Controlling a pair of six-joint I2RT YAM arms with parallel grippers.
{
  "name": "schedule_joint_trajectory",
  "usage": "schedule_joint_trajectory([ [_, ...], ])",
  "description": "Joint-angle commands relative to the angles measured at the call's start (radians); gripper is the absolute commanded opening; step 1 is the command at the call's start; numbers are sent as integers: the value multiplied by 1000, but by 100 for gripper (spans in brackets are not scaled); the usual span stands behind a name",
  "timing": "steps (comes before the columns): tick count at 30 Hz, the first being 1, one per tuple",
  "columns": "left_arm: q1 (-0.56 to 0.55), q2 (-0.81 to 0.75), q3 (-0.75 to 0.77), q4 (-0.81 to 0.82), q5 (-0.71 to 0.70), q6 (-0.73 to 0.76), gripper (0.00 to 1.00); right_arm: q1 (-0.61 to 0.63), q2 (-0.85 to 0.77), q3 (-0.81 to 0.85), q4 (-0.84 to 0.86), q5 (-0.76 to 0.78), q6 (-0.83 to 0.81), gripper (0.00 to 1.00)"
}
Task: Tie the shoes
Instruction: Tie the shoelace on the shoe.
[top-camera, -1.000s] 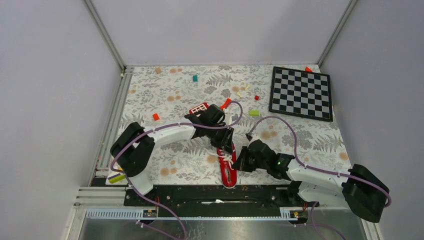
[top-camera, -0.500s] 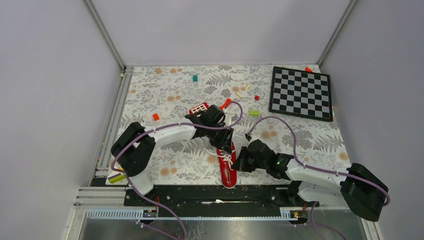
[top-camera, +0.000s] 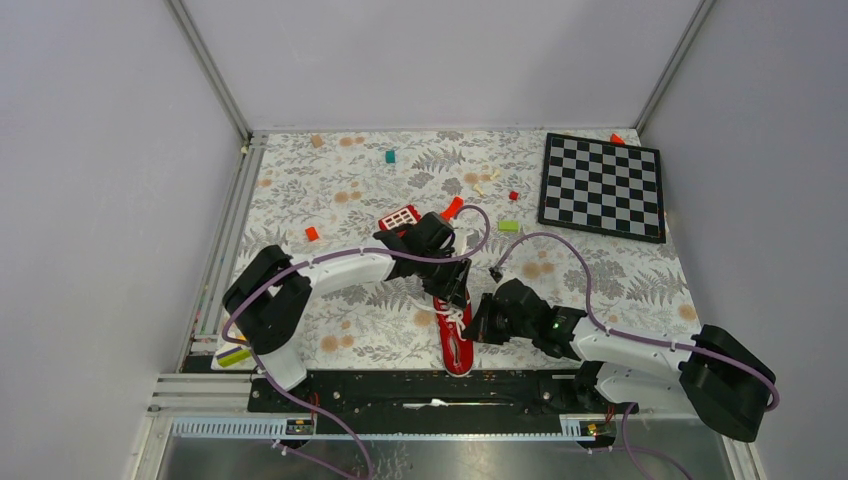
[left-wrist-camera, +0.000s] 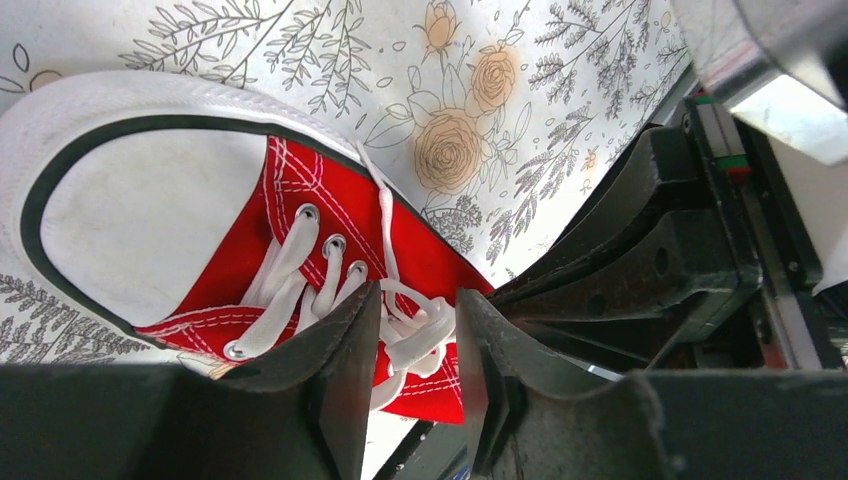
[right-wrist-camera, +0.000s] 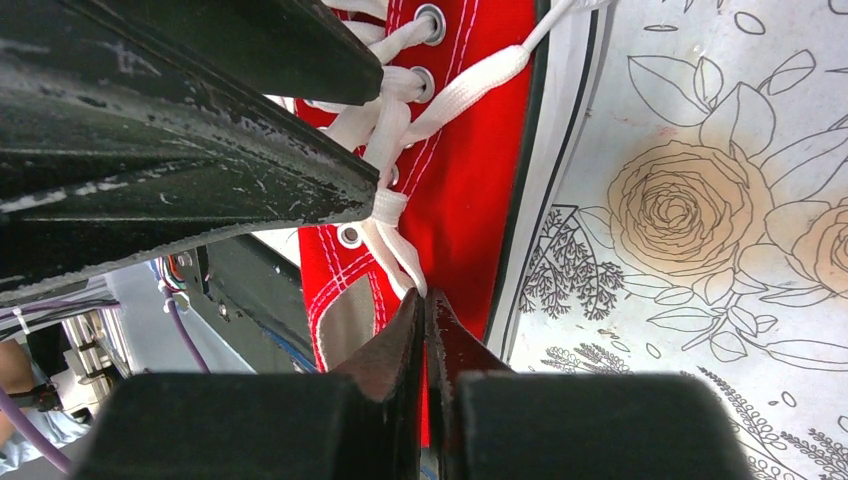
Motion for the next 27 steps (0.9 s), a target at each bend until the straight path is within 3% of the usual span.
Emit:
schedule_joint_trajectory([
  [1, -7, -27, 48, 22, -36, 10, 36, 0, 14, 14, 14, -21, -11, 0],
  [11, -33, 16, 74, -28, -72, 35, 29, 0, 19, 14, 21, -24, -10, 0],
  [27, -71, 63, 123, -108, -166, 68, 26, -1, 23, 16, 25, -24, -9, 0],
])
